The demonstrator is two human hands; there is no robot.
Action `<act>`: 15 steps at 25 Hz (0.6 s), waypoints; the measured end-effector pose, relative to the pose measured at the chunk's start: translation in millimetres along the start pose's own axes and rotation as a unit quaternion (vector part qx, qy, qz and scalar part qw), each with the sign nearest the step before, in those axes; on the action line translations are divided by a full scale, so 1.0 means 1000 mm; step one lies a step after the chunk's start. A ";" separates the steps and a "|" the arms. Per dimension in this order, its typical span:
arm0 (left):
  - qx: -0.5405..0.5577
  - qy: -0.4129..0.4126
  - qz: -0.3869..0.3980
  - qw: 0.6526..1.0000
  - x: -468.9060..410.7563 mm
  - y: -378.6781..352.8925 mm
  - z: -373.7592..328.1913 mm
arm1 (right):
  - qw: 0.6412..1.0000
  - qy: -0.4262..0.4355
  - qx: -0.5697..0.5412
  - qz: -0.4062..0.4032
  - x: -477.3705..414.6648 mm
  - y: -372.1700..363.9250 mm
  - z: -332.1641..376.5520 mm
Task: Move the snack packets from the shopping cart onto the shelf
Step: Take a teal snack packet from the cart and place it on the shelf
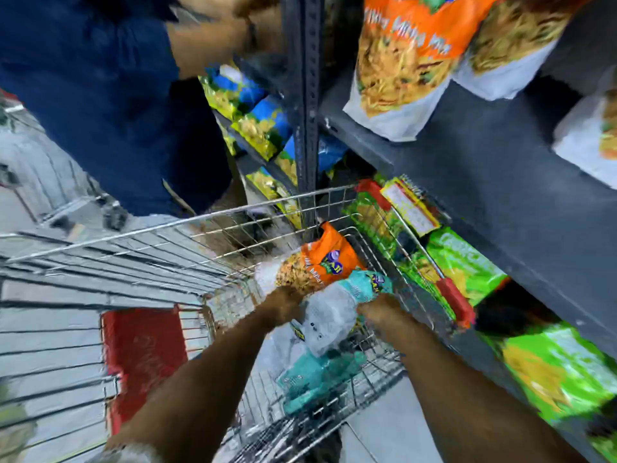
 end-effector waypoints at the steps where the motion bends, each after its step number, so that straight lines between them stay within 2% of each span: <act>1: 0.039 0.023 0.019 0.999 -0.016 -0.006 0.011 | 0.998 -0.016 -0.062 0.022 -0.016 -0.011 -0.002; 3: 0.030 0.032 0.026 0.999 -0.040 -0.012 0.021 | 0.988 -0.058 -0.104 0.094 -0.030 -0.037 -0.004; 5: 0.034 0.041 0.032 0.998 -0.057 -0.020 0.033 | 0.978 -0.102 -0.128 0.130 -0.038 -0.055 -0.010; 8: 0.105 0.068 0.063 0.990 -0.054 -0.031 0.033 | 0.980 -0.097 -0.150 0.091 -0.041 -0.057 -0.009; 10: 0.133 0.106 0.098 0.980 -0.049 -0.035 0.042 | 0.988 -0.074 -0.121 0.065 -0.036 -0.048 -0.009; 13: 0.170 0.227 0.168 0.944 -0.033 -0.037 0.059 | 0.987 -0.060 -0.128 0.071 -0.019 -0.031 -0.004; 15: 0.210 0.251 0.226 0.917 -0.012 -0.044 0.051 | 0.980 -0.067 -0.163 0.096 0.005 -0.026 -0.003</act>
Point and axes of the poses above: each hand's wrist, its own x-axis away from the middle knuckle, its own y-axis out of the back of the hand, z = x × y, the point moved 10 cm from there along -x, towards the middle knuckle, and after that the axes turned 15 degrees about x, right-handed, at the moved point
